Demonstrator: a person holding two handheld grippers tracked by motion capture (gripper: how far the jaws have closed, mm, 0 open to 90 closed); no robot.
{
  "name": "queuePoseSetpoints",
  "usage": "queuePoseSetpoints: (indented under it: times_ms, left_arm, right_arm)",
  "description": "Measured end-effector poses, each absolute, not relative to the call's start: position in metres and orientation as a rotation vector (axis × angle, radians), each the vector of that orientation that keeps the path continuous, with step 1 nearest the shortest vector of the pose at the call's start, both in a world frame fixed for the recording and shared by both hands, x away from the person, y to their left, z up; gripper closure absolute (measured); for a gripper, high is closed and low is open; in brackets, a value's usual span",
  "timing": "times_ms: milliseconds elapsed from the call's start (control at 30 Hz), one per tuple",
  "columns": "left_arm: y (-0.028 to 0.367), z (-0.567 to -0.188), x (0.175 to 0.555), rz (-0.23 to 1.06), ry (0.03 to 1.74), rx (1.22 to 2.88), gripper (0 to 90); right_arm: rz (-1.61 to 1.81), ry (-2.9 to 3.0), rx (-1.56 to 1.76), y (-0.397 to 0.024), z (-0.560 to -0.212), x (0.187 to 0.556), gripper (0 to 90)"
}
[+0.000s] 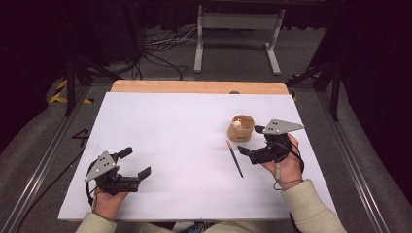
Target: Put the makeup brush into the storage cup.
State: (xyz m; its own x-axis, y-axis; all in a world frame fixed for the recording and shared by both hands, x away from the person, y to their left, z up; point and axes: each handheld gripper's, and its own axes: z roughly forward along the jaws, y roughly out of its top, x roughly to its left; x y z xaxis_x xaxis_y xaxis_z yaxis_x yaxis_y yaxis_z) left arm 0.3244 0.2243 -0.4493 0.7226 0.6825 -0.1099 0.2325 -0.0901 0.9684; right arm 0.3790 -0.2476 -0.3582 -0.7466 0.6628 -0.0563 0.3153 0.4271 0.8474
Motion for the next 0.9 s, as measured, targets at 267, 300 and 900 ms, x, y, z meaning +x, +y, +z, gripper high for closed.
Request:
queuePoseSetpoints:
  times_ms: [267, 300, 900]
  left_arm:
    - [0.224, -0.449, 0.324, 0.439, 0.745, 1.661, 0.5]
    - [0.225, -0.449, 0.324, 0.439, 0.745, 1.661, 0.6]
    - [0.225, -0.450, 0.325, 0.429, 0.747, 1.668, 0.7]
  right_arm:
    - [1.068, 2.412, 0.810, -0.235, -0.346, 0.385, 12.3]
    - [1.054, 2.419, 0.810, -0.234, -0.345, 0.386, 12.4]
    - [0.719, 2.623, 0.862, -0.212, -0.340, 0.404, 12.2]
